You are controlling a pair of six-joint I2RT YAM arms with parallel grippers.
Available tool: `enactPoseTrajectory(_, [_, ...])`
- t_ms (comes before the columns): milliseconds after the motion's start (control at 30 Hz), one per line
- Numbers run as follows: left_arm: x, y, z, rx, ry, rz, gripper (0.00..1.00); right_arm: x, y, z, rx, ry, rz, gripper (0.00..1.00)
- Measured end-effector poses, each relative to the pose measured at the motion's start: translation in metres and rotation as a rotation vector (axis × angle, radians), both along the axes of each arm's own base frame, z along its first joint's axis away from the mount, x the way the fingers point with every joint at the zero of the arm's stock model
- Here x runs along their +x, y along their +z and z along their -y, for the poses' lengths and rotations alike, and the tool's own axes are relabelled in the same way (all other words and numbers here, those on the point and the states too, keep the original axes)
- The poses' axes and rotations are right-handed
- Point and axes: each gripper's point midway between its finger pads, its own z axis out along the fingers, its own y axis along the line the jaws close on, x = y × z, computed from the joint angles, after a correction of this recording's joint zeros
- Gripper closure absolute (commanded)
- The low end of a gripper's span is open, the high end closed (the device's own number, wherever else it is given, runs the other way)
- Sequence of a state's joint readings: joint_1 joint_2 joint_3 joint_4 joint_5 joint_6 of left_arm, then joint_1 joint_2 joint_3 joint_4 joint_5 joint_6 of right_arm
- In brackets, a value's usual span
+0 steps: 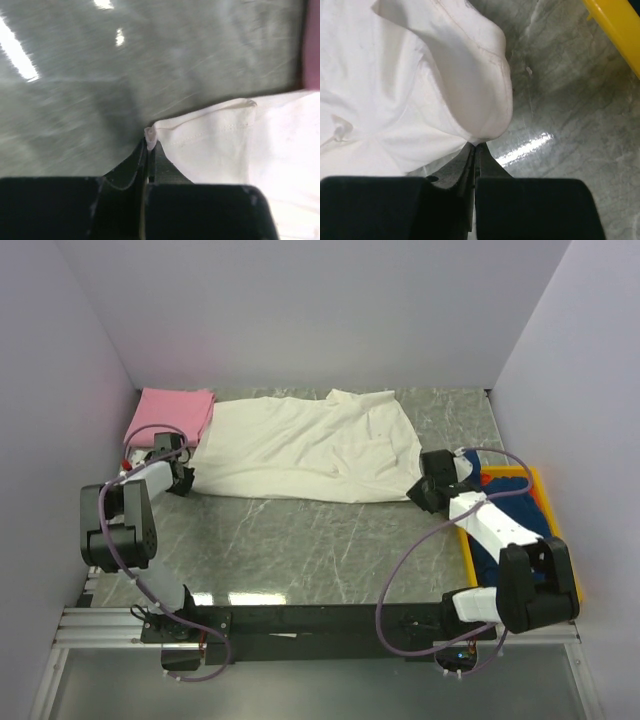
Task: Fold and stack the t-shirts
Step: Fold the tshirt
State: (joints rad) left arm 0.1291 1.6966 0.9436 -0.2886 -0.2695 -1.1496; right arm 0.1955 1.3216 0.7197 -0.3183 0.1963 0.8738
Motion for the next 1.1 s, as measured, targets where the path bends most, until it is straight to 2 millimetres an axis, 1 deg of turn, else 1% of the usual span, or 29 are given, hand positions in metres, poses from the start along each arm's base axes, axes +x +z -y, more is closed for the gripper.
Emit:
enactPoseTrajectory(100, [-0.022, 0.001, -0.001, 0.01, 0.014, -0.044, 0.99, -0.009, 0.005, 0.0, 0.012, 0.009, 0.008, 1.0])
enactPoseTrajectory(300, [-0.069, 0.012, -0.005, 0.038, 0.051, -0.086, 0.99, -0.046, 0.006, 0.0, 0.054, 0.031, -0.016, 1.0])
enactPoseTrajectory(467, [-0.108, 0.022, -0.009, 0.051, 0.084, -0.083, 0.99, -0.073, 0.025, -0.002, 0.103, 0.055, 0.029, 1.0])
enactPoseTrajectory(600, [-0.13, 0.025, -0.009, 0.058, 0.096, -0.084, 0.99, -0.093, 0.036, -0.003, 0.135, 0.074, 0.062, 1.0])
enactPoseTrajectory(700, [-0.147, 0.024, -0.009, 0.059, 0.106, -0.091, 0.99, -0.109, 0.036, -0.004, 0.15, 0.084, 0.066, 1.0])
enactPoseTrajectory(733, [-0.151, 0.024, -0.009, 0.058, 0.111, -0.092, 0.98, -0.114, 0.035, -0.004, 0.155, 0.086, 0.066, 1.0])
enactPoseTrajectory(767, [-0.154, 0.025, -0.009, 0.058, 0.114, -0.089, 0.82, -0.119, 0.034, -0.004, 0.159, 0.086, 0.06, 0.98])
enactPoseTrajectory(800, [-0.157, 0.027, -0.01, 0.057, 0.116, -0.086, 0.69, -0.123, 0.032, -0.003, 0.161, 0.087, 0.052, 0.83])
enactPoseTrajectory(833, [-0.159, 0.029, -0.01, 0.059, 0.117, -0.082, 0.51, -0.127, 0.032, -0.004, 0.167, 0.089, 0.047, 0.74])
enactPoseTrajectory(867, [-0.16, 0.032, -0.011, 0.062, 0.119, -0.074, 0.17, -0.13, 0.031, -0.004, 0.169, 0.089, 0.039, 0.66])
enactPoseTrajectory(900, [-0.161, 0.035, -0.011, 0.064, 0.117, -0.068, 0.08, -0.133, 0.031, -0.004, 0.169, 0.091, 0.034, 0.54])
enactPoseTrajectory(933, [-0.162, 0.036, -0.012, 0.061, 0.127, -0.06, 0.01, -0.134, 0.031, -0.003, 0.166, 0.092, 0.031, 0.5])
enactPoseTrajectory(1000, [-0.164, 0.042, -0.013, 0.067, 0.124, -0.062, 0.0, -0.138, 0.031, -0.003, 0.162, 0.093, 0.011, 0.4])
enactPoseTrajectory(1033, [-0.163, 0.047, -0.014, 0.071, 0.121, -0.054, 0.0, -0.14, 0.032, -0.001, 0.155, 0.094, 0.006, 0.28])
enactPoseTrajectory(1100, [-0.156, 0.062, -0.016, 0.082, 0.111, -0.022, 0.01, -0.138, 0.04, 0.0, 0.139, 0.102, 0.011, 0.27])
